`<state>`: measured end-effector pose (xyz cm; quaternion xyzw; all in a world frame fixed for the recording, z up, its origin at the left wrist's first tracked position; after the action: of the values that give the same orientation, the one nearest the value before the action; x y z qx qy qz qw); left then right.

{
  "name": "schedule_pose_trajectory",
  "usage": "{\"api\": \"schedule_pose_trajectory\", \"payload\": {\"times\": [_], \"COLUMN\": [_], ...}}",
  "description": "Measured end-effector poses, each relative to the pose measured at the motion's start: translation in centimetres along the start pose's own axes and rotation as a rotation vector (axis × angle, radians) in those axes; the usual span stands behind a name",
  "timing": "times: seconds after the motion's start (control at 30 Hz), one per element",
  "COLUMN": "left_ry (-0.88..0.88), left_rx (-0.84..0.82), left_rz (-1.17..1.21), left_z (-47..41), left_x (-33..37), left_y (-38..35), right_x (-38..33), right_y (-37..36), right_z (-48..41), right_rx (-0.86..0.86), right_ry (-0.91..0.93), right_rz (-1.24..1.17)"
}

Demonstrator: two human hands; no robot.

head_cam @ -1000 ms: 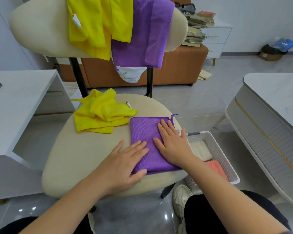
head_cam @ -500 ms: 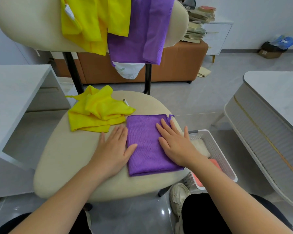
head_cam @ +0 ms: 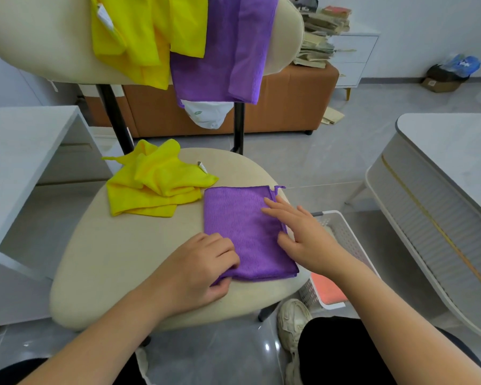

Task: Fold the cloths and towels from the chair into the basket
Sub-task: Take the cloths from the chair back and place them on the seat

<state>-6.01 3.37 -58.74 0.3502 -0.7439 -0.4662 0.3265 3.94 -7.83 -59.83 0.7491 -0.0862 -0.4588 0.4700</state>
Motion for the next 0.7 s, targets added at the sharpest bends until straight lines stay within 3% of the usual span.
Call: {"api": "schedule_pose_trajectory", "payload": {"times": [0.17,0.3,0.4,0.53,0.63,0.7], "left_ry": [0.249,0.440,0.485,0.394,0.193,0.166], "left_rx": [0.158,0.272,0.337,0.281,0.071,0.036], "left_rz": [0.166,0.337,0.417,0.438,0.204,0.121], "left_z": [0.0,0.7,0.8,0.9,1.0,1.0], "left_x": [-2.1,-4.1,-4.6,-4.5,-3.7,-3.7], "left_y": [0.9,1.5,1.9,1.7,-0.1,-0.8], "right_x": [-2.5,-2.8,-2.0,-0.5,-0.4,-0.4], "right_y": [-0.2,-0.8,-0.8,-0.2,-0.1,0.1], "right_z": [0.4,0.6,0.7,0.6,0.7,0.8], "right_rx": [-0.047,-0.147,-0.194,-0.184,-0.173,-0.137], "right_ry": [0.130,0.119,0.086,0.024,0.011,0.020], "right_rz": [-0.079,-0.064,-0.048,-0.068,-0.129,-0.133]}}
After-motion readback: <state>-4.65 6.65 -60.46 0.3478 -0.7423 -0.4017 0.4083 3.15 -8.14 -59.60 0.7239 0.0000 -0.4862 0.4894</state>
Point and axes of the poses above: each hand's wrist, its own z-axis away from the middle knuckle, its own y-axis out of the back of the hand, x = y × z, the point moved 9 cm from there along -z, towards the middle knuckle, and after that the axes turned 5 degrees about x, right-handed, at the moved point
